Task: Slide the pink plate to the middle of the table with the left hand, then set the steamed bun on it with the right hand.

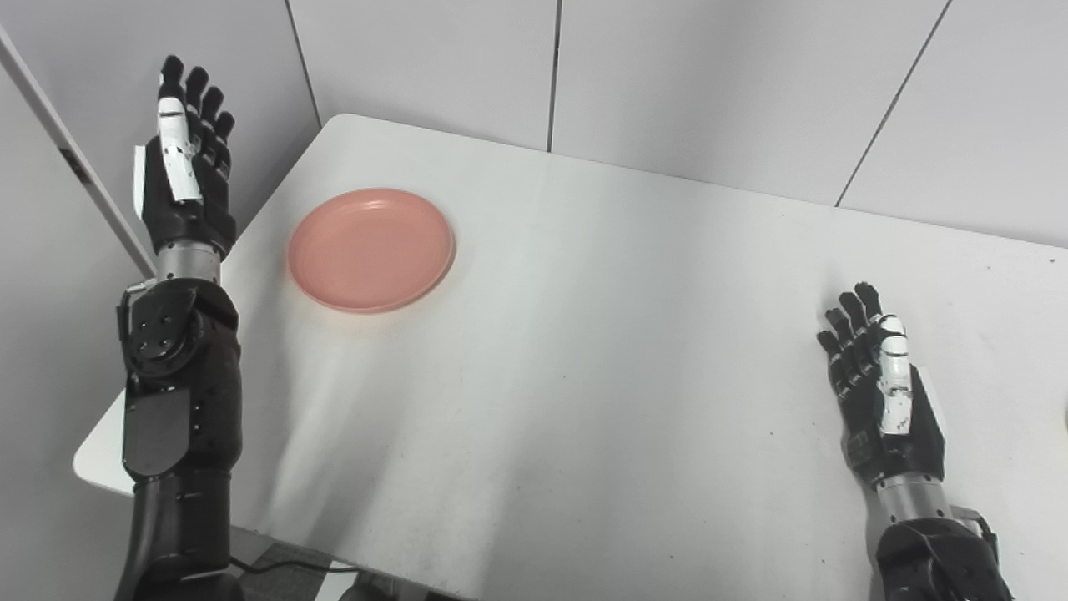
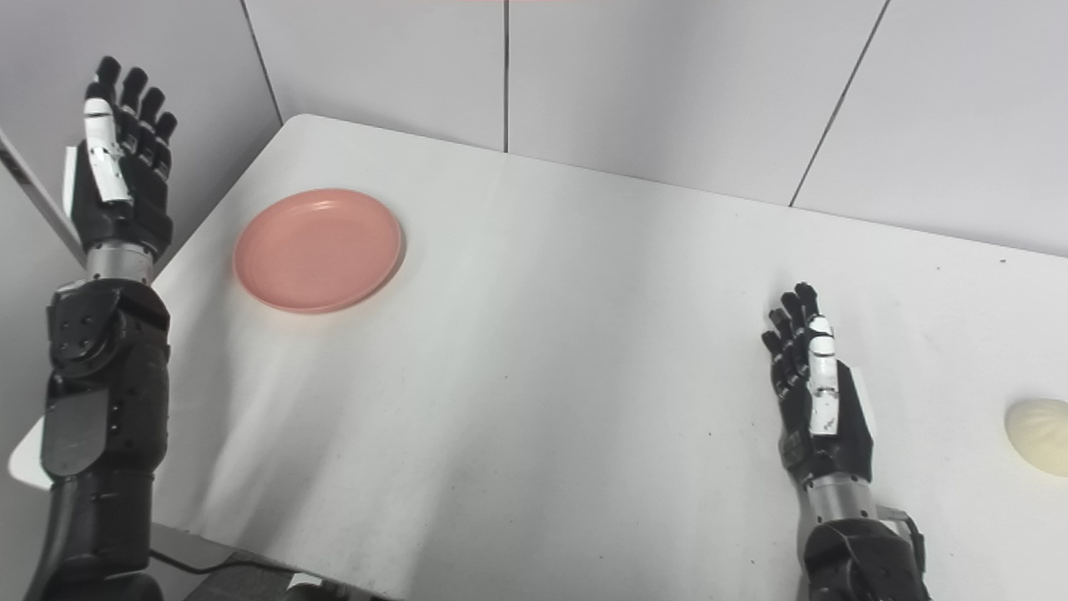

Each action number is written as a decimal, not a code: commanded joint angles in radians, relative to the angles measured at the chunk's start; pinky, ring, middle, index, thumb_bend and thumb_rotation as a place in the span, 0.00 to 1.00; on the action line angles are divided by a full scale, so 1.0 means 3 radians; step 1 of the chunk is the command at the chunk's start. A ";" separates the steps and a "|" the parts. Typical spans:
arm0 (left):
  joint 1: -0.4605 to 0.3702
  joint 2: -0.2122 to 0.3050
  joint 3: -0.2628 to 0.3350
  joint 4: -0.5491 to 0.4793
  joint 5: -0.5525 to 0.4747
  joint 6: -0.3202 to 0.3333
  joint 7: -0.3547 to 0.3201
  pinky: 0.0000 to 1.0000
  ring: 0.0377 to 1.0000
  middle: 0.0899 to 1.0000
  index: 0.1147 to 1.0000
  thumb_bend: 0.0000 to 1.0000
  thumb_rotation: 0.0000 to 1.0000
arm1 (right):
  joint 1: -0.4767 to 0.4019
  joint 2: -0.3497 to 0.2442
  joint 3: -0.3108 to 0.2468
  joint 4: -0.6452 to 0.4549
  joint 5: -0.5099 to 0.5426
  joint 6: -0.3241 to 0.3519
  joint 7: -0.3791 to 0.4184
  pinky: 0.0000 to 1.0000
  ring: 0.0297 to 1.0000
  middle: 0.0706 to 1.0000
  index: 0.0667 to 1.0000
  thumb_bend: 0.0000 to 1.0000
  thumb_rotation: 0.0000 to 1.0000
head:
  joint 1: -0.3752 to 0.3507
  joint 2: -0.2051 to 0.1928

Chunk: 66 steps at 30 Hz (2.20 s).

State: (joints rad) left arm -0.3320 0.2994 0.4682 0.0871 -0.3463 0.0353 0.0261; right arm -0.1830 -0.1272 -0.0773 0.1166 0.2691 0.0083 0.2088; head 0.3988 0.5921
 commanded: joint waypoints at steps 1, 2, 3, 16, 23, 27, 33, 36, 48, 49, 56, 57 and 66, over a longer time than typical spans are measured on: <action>-0.0065 0.0112 0.0022 -0.0020 -0.0022 -0.0161 -0.0039 1.00 0.99 0.99 1.00 0.45 1.00 | 0.0136 -0.0005 -0.0026 0.0099 0.0034 -0.0022 0.0029 1.00 1.00 1.00 1.00 0.13 1.00 | -0.0001 0.0010; -0.0066 0.0113 0.0020 -0.0007 -0.0021 -0.0163 -0.0035 1.00 0.98 0.99 1.00 0.45 1.00 | 0.0137 -0.0007 -0.0026 0.0097 0.0039 -0.0019 0.0034 1.00 1.00 1.00 1.00 0.13 1.00 | -0.0001 0.0010; -0.0067 0.0121 0.0018 0.0033 -0.0028 -0.0170 -0.0050 1.00 0.98 0.99 1.00 0.45 1.00 | 0.0137 -0.0007 -0.0027 0.0095 0.0044 -0.0013 0.0036 1.00 1.00 1.00 1.00 0.13 1.00 | -0.0001 0.0010; -0.0057 0.0079 -0.0024 0.0298 -0.0055 -0.0122 -0.0037 1.00 0.99 0.98 1.00 0.45 1.00 | 0.0142 -0.0024 -0.0030 0.0082 0.0039 -0.0021 0.0056 1.00 1.00 1.00 1.00 0.13 1.00 | 0.0012 0.0006; -0.0063 0.0047 -0.0065 0.0472 -0.0016 -0.0099 0.0028 1.00 0.98 0.97 1.00 0.43 1.00 | 0.0146 -0.0017 -0.0032 0.0051 0.0032 0.0038 0.0031 1.00 1.00 1.00 1.00 0.12 1.00 | 0.0010 0.0011; -0.0083 0.0025 -0.0072 0.0611 -0.0040 -0.0107 0.0037 1.00 1.00 0.98 1.00 0.41 1.00 | 0.0148 -0.0017 -0.0032 0.0056 0.0042 0.0011 0.0050 1.00 1.00 1.00 1.00 0.13 1.00 | 0.0006 0.0016; -0.0093 0.0029 -0.0094 0.0788 -0.0037 -0.0103 0.0034 1.00 1.00 0.99 1.00 0.40 1.00 | 0.0151 -0.0018 -0.0033 0.0051 0.0043 0.0011 0.0049 1.00 1.00 1.00 1.00 0.13 1.00 | 0.0009 0.0018; -0.0095 0.0036 -0.0101 0.0904 -0.0037 -0.0137 0.0013 1.00 1.00 0.99 1.00 0.40 1.00 | 0.0148 -0.0017 -0.0036 0.0069 0.0043 0.0000 0.0049 1.00 1.00 1.00 1.00 0.13 1.00 | 0.0009 0.0018; -0.0108 -0.0028 -0.0179 0.1136 -0.0046 -0.0117 -0.0030 1.00 0.99 0.98 1.00 0.39 1.00 | 0.0142 -0.0008 -0.0031 0.0051 0.0043 0.0036 0.0034 1.00 1.00 1.00 1.00 0.13 1.00 | -0.0018 0.0027; -0.0106 -0.0043 -0.0205 0.1150 -0.0042 -0.0112 -0.0042 1.00 0.99 0.98 1.00 0.39 1.00 | 0.0142 -0.0006 -0.0031 0.0053 0.0045 0.0030 0.0035 1.00 1.00 1.00 1.00 0.13 1.00 | -0.0019 0.0029; -0.0108 -0.0126 -0.0407 0.1185 -0.0036 -0.0113 -0.0144 1.00 0.99 0.97 0.99 0.39 1.00 | 0.0145 -0.0003 -0.0020 0.0056 0.0014 0.0011 0.0028 1.00 1.00 1.00 1.00 0.13 1.00 | -0.0060 0.0043; -0.0114 -0.0136 -0.0427 0.1188 -0.0032 -0.0106 -0.0147 1.00 0.99 0.97 0.98 0.39 1.00 | 0.0142 -0.0005 -0.0017 0.0063 0.0008 0.0005 0.0033 1.00 1.00 1.00 1.00 0.14 1.00 | -0.0060 0.0043; -0.0109 -0.0331 -0.0720 0.1161 0.0013 0.0008 -0.0265 1.00 0.98 0.96 0.99 0.39 1.00 | 0.0164 0.0036 0.0005 -0.0012 -0.0047 0.0065 -0.0035 1.00 1.00 1.00 1.00 0.14 1.00 | -0.0133 0.0064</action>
State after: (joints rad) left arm -0.3797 0.2204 0.2709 0.4151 -0.3444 -0.0216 -0.0414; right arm -0.1729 -0.1255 -0.0766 0.0949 0.2475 0.0119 0.1978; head 0.3575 0.6120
